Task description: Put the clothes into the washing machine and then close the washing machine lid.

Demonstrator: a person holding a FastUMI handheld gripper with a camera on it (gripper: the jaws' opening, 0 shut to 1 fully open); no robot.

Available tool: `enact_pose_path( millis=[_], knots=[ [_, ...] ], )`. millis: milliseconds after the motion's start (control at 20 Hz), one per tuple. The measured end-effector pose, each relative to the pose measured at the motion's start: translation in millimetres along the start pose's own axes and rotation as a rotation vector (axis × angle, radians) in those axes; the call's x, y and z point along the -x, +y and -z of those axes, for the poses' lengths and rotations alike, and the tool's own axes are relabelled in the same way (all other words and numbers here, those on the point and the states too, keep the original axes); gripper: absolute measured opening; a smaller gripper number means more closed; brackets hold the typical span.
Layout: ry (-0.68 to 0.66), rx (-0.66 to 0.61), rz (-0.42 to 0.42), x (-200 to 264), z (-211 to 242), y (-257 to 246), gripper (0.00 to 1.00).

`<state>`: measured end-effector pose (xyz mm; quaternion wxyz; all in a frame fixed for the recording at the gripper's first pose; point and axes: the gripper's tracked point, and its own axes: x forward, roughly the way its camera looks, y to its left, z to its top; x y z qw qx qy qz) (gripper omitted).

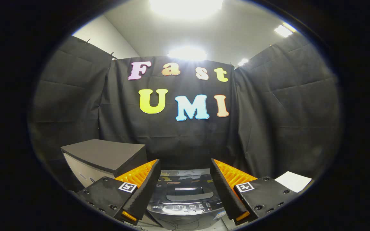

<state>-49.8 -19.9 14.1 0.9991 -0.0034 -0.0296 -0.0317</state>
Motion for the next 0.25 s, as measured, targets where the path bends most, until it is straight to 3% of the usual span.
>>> enact_pose_path(
  millis=[250],
  knots=[
    [-0.003,-0.002,-0.002,-4.0,-5.1,4.4,0.96]
  ],
)
